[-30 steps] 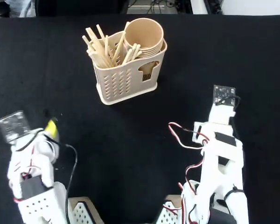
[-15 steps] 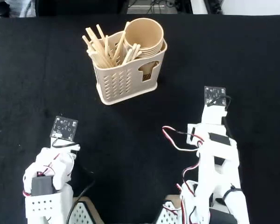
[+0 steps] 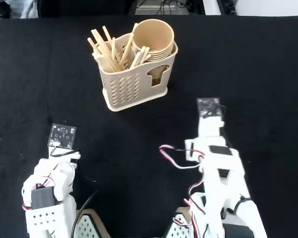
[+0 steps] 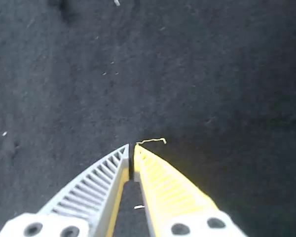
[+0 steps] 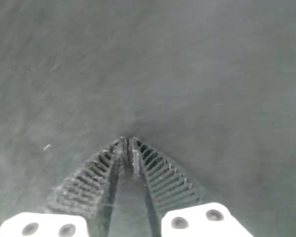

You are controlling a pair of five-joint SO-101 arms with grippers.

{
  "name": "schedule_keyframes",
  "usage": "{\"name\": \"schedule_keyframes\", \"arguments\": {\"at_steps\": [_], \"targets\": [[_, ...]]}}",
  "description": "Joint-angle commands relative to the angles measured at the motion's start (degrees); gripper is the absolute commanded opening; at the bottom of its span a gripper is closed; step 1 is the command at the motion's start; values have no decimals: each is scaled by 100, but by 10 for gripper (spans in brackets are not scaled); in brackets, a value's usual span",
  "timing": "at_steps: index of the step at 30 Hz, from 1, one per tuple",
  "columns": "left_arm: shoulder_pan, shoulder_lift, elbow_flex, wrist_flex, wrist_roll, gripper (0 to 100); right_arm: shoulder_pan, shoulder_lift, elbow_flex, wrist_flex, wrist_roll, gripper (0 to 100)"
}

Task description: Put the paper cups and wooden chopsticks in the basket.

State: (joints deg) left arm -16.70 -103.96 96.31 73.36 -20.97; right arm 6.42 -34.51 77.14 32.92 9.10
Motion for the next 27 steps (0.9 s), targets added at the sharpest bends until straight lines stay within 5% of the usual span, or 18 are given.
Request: {"name": "schedule_keyframes", "arguments": {"at_steps": [1, 10, 19, 27], "targets": [[251, -35, 110, 0, 290, 28, -114, -259, 154, -158, 9, 11], [295, -35, 110, -18, 721, 28, -167, -3354, 1912, -659, 9, 11], [251, -35, 110, -26, 703, 29, -114, -6123, 2000, 1582, 9, 15], [295, -35, 110, -26, 695, 29, -88, -6466, 1991, 1864, 9, 15]]}}
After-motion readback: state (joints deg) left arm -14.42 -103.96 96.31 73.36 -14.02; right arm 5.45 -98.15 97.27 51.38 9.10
